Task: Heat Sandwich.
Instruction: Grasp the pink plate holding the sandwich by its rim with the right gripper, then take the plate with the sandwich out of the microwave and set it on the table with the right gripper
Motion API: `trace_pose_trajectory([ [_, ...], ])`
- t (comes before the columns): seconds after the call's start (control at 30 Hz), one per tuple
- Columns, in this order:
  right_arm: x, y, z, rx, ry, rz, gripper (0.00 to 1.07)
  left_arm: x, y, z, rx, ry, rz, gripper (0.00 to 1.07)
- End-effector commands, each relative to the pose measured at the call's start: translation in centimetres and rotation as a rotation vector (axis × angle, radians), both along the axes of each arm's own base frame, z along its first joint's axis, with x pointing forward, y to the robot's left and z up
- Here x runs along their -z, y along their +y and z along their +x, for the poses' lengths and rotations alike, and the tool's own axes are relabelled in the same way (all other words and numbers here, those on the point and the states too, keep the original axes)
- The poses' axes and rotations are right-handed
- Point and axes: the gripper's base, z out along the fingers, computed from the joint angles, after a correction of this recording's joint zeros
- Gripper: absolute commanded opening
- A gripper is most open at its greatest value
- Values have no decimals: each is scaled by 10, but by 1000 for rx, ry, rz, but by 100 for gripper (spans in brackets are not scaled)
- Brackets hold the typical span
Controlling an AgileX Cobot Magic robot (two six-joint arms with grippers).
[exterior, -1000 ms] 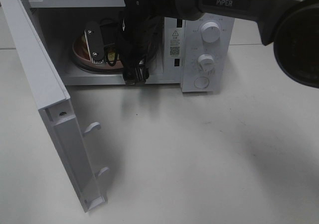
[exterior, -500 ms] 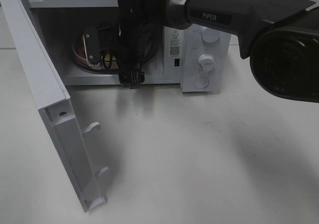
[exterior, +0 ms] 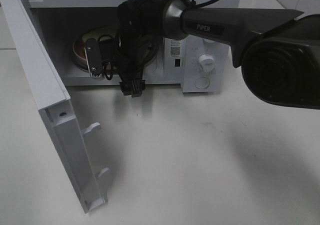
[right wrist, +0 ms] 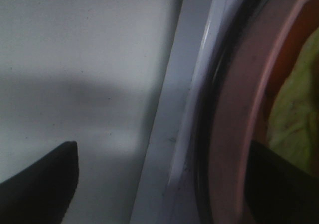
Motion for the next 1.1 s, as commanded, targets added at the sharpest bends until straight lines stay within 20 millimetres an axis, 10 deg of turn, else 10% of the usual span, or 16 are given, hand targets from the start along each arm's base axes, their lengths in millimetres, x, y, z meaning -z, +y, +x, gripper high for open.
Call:
trace_pose_trajectory([
  [0.03,9,5,1,-13,6,-1,83,0,0,-3,2,-35,-3,101],
  [0.43,15,2,2,46,38,23,63,0,0,-3,2,-35,-3,101],
  [0.67,17,1,0,56,65,15,0,0,0,-3,2,-35,-3,101],
  [1.1,13,0,-7,18,106,-28,0,0,0,-3,2,-35,-3,101],
])
